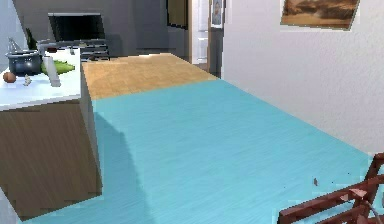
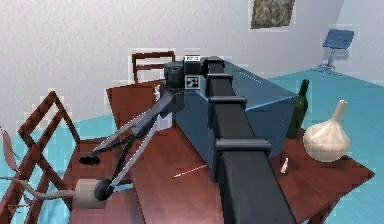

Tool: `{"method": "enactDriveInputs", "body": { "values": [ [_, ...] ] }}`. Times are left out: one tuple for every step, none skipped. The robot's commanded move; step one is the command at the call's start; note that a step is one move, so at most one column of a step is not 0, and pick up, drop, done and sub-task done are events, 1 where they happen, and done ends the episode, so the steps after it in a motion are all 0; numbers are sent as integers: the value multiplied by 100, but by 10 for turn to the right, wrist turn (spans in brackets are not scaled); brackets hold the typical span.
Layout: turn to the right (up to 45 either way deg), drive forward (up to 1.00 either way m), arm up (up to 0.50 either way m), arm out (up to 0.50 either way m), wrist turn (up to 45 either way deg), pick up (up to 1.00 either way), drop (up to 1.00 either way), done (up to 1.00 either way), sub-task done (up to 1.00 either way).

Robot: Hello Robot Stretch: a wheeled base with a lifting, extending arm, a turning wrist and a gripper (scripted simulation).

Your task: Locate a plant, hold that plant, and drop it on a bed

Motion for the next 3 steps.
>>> {"method": "enactDriveInputs", "body": {
  "values": [
    [0, 0, 0, -30, 0, 0, 0, 0, 0],
    [-270, 0, 0, 0, 0, 0, 0, 0, 0],
    [0, 15, 0, 0, 0, 0, 0, 0, 0]
  ]
}}
